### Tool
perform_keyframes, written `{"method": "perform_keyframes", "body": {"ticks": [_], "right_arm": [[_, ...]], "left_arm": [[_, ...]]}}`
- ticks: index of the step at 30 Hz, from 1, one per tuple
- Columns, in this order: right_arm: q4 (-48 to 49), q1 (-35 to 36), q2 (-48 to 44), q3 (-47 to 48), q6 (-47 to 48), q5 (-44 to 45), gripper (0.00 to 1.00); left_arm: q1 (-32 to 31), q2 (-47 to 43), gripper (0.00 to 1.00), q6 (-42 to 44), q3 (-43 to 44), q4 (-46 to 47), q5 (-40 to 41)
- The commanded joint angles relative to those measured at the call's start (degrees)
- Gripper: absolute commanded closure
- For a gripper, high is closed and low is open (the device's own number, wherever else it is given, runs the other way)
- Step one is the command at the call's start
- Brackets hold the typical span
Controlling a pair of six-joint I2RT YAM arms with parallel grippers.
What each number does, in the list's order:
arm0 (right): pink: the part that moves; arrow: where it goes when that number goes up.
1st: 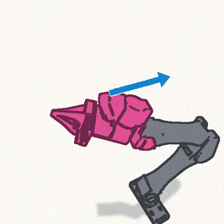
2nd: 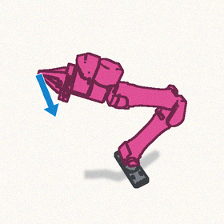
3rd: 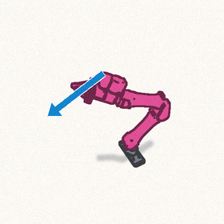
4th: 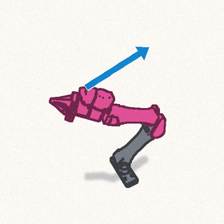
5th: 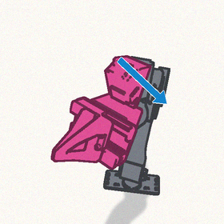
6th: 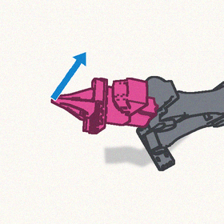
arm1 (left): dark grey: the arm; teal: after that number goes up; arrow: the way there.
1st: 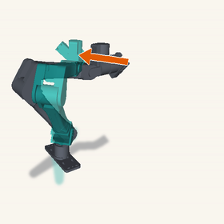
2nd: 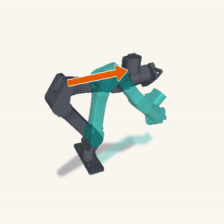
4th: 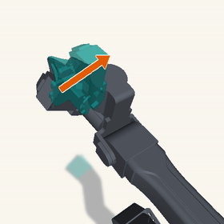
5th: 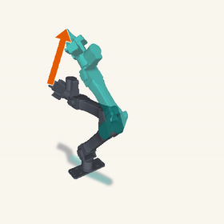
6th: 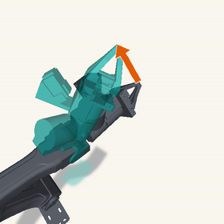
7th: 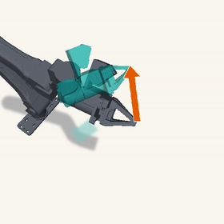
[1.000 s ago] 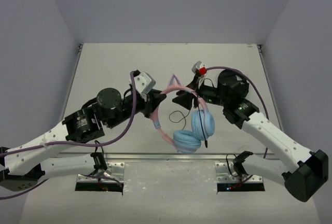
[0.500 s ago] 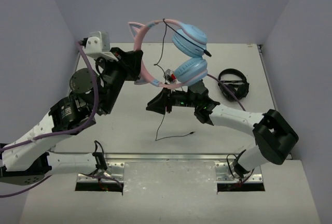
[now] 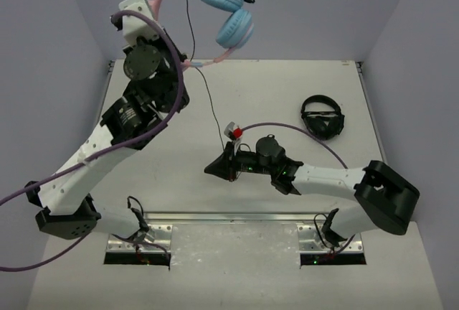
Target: Wrap the headphones
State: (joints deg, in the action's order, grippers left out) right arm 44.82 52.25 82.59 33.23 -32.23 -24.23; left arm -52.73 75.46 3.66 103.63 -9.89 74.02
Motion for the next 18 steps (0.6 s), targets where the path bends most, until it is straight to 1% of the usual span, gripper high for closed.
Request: {"method": "perform_keyframes", "body": {"ticks": [1,2,4,5,6,7,8,9,10,11,13,14,15,18], "right_arm": [[-7.8,4.6,-6.2,1.2,8.6,11.5,0.99],[-12.7,6.8,-7.3,1.9,10.2,13.6,0.99],[-17.0,8.9,-10.5,2.7,13.6,17.3,0.99],[-21.0,11.3,-11.4,3.6,14.8,21.8,0.99],[-23.1,12.3,-12.7,4.0,17.3,23.8,0.99],[-27.5,14.7,-13.1,5.3,18.3,28.7,0.99],[-29.6,15.9,-13.7,6.0,19.4,31.1,0.99],[-31.1,17.0,-14.6,6.2,21.0,32.8,0.99],[-33.4,18.9,-15.3,6.2,21.6,34.4,0.99],[-34.4,19.8,-15.7,6.2,22.4,36.9,0.99],[-37.5,21.7,-16.7,6.5,24.0,39.0,0.99],[-38.5,22.3,-17.1,6.7,24.6,40.7,0.99],[-40.2,23.2,-18.0,6.8,25.3,41.4,0.99],[-42.7,25.4,-19.7,7.7,26.5,42.6,0.99]], "left_arm": [[6.3,4.0,1.0,-3.4,8.5,-2.8,-1.0],[7.5,4.6,1.0,-5.7,8.9,-4.9,-2.8],[12.3,6.4,1.0,-7.8,9.5,-6.8,-5.2],[14.2,7.1,1.0,-9.4,10.4,-11.2,-8.9],[19.1,8.2,1.0,-14.5,11.9,-14.8,-11.6],[21.7,10.4,1.0,-18.7,14.7,-20.2,-17.2],[24.5,11.4,1.0,-20.1,15.9,-22.2,-19.7],[28.9,12.5,1.0,-20.8,16.1,-23.0,-21.7],[30.7,12.3,1.0,-22.5,14.7,-22.6,-26.9],[33.6,12.3,1.0,-23.4,14.5,-22.7,-29.3],[35.1,14.5,1.0,-24.5,16.3,-25.1,-32.9],[35.3,15.5,1.0,-24.5,18.3,-25.6,-32.9],[35.3,17.0,1.0,-24.3,18.4,-25.9,-32.9],[35.6,17.8,1.0,-23.5,14.7,-24.0,-32.1]]}}
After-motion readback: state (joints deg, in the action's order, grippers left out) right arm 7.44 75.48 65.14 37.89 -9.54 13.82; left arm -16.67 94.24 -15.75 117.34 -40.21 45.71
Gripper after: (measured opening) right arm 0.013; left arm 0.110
